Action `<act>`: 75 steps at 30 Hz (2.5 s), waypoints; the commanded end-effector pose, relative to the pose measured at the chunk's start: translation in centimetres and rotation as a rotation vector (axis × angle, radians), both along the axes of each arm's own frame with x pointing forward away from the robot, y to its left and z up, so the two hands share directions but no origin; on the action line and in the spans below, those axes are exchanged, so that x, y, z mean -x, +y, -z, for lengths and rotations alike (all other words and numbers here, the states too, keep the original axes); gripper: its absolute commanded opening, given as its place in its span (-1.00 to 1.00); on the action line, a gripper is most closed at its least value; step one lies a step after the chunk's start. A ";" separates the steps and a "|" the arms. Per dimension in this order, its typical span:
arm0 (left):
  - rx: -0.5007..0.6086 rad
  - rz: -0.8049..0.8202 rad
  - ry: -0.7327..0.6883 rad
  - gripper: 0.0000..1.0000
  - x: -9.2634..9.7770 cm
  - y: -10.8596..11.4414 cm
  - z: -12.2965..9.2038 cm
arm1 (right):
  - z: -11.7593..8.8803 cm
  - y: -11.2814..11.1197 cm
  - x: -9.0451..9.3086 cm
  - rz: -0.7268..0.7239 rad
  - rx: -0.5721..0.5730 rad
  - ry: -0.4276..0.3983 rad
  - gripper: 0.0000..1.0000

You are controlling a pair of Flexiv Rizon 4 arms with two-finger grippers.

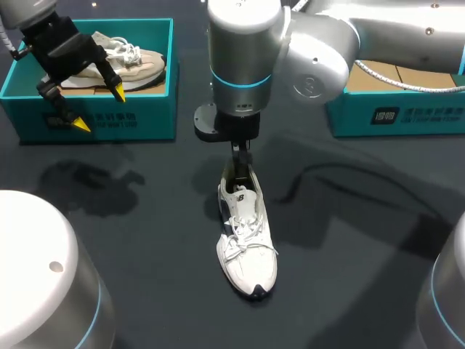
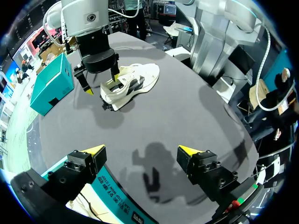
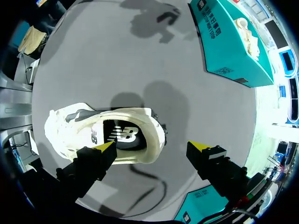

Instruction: Take the shoe out of the shoebox, open the shoe tongue, remove and reinsert the insole, then place the shoe into the shoebox

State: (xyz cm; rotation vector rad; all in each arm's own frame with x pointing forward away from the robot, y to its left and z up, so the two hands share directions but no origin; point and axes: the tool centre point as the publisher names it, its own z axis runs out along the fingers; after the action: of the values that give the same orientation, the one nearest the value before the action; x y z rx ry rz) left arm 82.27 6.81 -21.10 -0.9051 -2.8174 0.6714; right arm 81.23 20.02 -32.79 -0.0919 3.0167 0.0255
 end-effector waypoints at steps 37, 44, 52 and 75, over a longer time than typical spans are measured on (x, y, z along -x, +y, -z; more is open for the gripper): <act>-0.002 0.001 0.000 1.00 0.0 0.1 0.0 | 5.7 0.8 -1.4 -0.043 0.009 0.049 -1.00; -0.002 0.001 0.000 1.00 0.0 0.1 0.0 | 3.1 0.2 -0.8 -0.040 0.039 -0.018 -1.00; -0.002 0.001 0.000 1.00 0.0 0.1 0.0 | -2.4 -2.8 -0.9 -0.001 0.092 -0.077 -1.00; -0.002 0.001 0.000 1.00 0.0 0.1 0.0 | -12.4 -8.2 -2.2 -0.010 0.175 -0.120 -1.00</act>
State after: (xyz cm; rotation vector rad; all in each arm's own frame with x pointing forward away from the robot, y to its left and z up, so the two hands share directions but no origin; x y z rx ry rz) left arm 82.27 6.82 -21.10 -0.9051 -2.8174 0.6714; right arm 83.61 11.99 -20.72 -0.1187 2.8935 -0.2353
